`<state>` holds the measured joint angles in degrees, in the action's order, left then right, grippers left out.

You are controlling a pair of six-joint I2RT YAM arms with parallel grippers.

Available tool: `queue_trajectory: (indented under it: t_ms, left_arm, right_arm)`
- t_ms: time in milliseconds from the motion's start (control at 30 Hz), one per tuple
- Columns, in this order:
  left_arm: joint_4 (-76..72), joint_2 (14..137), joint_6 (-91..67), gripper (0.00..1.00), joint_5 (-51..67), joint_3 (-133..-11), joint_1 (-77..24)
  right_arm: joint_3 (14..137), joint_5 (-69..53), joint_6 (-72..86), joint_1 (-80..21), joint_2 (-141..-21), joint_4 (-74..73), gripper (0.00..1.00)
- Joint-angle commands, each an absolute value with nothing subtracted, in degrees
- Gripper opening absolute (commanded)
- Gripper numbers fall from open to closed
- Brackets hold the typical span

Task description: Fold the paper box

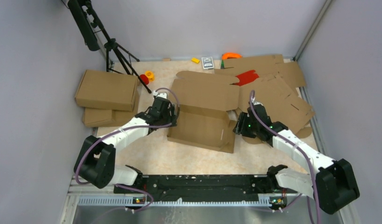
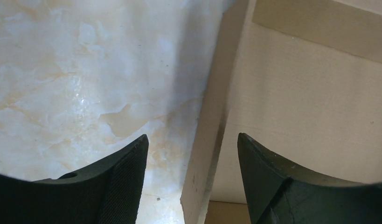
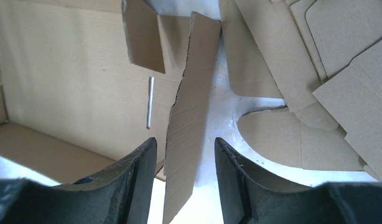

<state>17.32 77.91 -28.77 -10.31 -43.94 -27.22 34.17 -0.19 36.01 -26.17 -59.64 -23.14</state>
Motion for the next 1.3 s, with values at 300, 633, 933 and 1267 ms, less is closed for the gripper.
queue_trajectory:
  t_ms: [300, 633, 933, 1267]
  left_arm:
    - [19.0, 81.3, -27.2, 0.40, -13.9, -47.0, -31.3]
    - [20.2, 80.9, -27.5, 0.14, -15.3, -47.3, -34.8]
    - [20.1, 80.1, -28.1, 0.14, -13.9, -47.3, -35.6]
    - [19.8, 79.4, -28.3, 0.14, -14.3, -46.2, -35.6]
  right_arm:
    - [41.2, 3.6, 34.9, -29.5, -63.8, -25.9, 0.00]
    - [47.3, 0.2, 36.4, -33.8, -62.4, -27.7, 0.00]
    - [47.5, -5.4, 37.8, -35.5, -67.7, -20.5, 0.08]
    - [41.8, -6.9, 39.3, -35.5, -68.9, -12.5, 0.37]
